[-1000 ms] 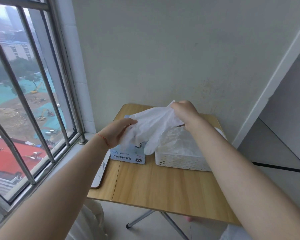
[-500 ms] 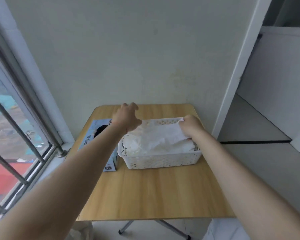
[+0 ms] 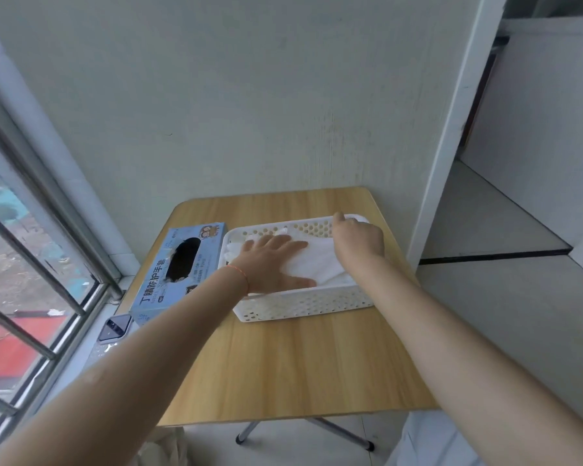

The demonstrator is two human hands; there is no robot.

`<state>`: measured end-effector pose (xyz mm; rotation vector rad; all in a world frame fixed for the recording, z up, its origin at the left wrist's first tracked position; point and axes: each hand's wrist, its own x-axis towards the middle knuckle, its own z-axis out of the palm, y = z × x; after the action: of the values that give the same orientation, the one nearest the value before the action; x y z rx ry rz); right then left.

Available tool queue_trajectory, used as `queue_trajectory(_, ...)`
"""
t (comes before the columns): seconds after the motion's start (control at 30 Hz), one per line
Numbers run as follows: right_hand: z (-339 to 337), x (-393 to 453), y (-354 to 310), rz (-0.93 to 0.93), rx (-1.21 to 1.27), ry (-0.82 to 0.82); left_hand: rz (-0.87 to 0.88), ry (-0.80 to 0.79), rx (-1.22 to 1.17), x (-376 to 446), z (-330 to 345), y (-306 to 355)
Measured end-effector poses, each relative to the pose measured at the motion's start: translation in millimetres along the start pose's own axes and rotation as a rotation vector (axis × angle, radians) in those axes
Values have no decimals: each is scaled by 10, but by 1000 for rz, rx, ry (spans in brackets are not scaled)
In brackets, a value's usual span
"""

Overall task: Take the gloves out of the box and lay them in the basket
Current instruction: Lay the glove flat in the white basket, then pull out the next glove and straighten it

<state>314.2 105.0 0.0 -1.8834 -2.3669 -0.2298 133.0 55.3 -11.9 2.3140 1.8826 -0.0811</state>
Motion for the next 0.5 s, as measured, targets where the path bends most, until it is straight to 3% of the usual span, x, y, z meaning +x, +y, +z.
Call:
queue_trajectory(0.13, -51, -49, -87, 8, -36, 48, -13, -50, -173, -37, -15, -20)
queue_trajectory(0.23, -200, 1, -257, -17, 73, 199, -26, 267, -548, -144, -177, -151)
queue_trajectory(0.33, -373, 69, -630, -135, 203, 250, -119, 562, -621, -340, -282, -505)
queue_trajectory(0.43, -432, 101, -1134, -263, 389, 120, -300, 564, -594, -583, -226, -1025)
queue_trajectory(0.5, -407, 134, -1512, -342, 534, -10, -366, 440, -584, -800, -141, -1339)
